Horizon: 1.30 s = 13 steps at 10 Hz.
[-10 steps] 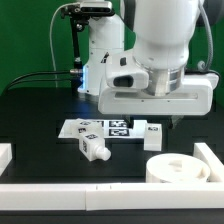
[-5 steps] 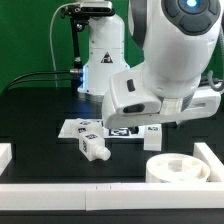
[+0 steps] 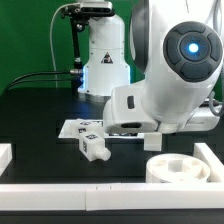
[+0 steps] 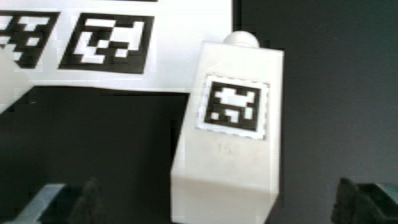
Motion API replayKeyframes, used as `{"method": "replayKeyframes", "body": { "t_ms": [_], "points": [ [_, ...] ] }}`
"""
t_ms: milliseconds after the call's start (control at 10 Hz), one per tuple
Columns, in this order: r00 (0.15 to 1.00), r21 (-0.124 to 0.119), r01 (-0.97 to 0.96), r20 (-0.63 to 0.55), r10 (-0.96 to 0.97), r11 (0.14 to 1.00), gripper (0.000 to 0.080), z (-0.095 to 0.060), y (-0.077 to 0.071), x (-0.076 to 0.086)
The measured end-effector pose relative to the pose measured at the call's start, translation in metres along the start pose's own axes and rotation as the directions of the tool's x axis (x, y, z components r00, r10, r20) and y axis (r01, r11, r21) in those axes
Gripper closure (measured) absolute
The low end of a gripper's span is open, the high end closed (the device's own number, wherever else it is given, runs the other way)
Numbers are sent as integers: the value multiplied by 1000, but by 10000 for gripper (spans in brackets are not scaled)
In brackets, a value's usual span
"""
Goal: Assemble stool
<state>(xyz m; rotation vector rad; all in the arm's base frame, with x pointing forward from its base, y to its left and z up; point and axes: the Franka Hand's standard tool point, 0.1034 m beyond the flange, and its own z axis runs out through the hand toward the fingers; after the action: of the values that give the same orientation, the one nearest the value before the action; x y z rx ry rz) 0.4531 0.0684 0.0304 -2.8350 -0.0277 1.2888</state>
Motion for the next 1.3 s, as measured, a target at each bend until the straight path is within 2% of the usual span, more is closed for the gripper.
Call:
{"method": "replayKeyframes", "body": {
  "t_ms": [200,300,400,500,900,1100,1300],
  "points": [
    [1000,0,-1,2,1,1000,151,1,0,0],
    [999,12,-46,11,46,999,151,5,-2,-1],
    [982,58,-181,61,178,982,151,21,-8,-3],
    [976,66,-211,77,205,975,151,26,-8,-3],
    [972,73,-228,83,222,971,151,28,-7,-2],
    [964,128,-252,124,236,959,151,32,-11,-5],
    [965,125,-248,122,233,961,151,32,-13,-5]
  ]
}}
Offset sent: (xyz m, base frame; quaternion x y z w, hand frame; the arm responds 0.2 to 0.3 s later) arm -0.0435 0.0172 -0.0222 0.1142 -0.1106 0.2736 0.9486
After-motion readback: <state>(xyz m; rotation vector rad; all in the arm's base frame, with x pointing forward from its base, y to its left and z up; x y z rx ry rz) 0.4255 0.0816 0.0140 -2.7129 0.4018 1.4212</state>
